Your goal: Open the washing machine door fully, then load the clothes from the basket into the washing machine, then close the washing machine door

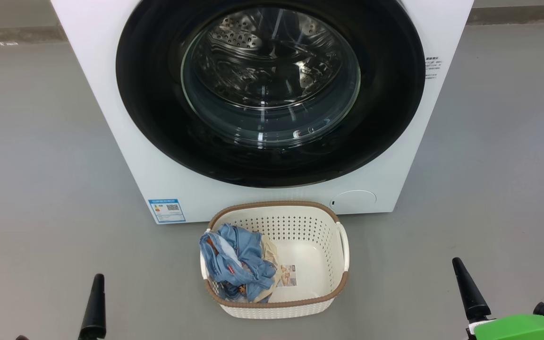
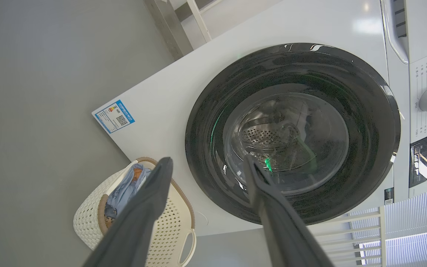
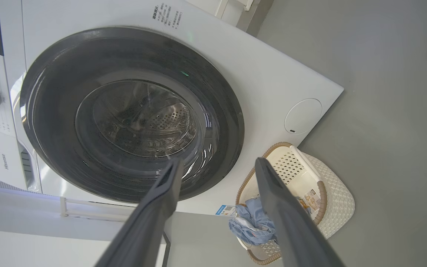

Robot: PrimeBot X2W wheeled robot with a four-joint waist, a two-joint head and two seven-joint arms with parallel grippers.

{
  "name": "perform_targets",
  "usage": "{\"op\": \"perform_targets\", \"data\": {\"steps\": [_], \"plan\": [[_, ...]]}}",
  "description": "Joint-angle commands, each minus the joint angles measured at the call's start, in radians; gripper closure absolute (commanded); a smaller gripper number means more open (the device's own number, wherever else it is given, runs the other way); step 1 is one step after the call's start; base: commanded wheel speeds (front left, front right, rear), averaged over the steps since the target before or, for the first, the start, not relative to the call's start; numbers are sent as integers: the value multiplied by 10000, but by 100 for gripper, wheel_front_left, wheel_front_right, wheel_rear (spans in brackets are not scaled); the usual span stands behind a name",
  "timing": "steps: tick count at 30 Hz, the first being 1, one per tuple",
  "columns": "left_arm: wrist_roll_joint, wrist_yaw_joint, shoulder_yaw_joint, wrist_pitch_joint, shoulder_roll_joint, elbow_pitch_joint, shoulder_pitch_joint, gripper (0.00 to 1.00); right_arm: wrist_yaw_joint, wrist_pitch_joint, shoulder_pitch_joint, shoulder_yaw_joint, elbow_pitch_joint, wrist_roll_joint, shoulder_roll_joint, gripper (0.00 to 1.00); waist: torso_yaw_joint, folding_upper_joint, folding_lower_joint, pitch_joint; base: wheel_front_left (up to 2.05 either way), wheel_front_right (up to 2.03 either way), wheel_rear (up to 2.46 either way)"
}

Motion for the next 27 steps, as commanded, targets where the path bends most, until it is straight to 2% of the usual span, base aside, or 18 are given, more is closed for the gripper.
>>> {"op": "perform_targets", "data": {"steps": [1,27], "plan": [[298,-13,90,-105,181,-341,-210,0,5,-118,-273,165,-293,-335,-212,0,2,0,-1,4,0,0,0],[3384,-21,-208,-839,344,-715,-43,0,8,-849,-183,690,-291,-3099,-652,0,80,0,-1,-18,0,0,0]]}}
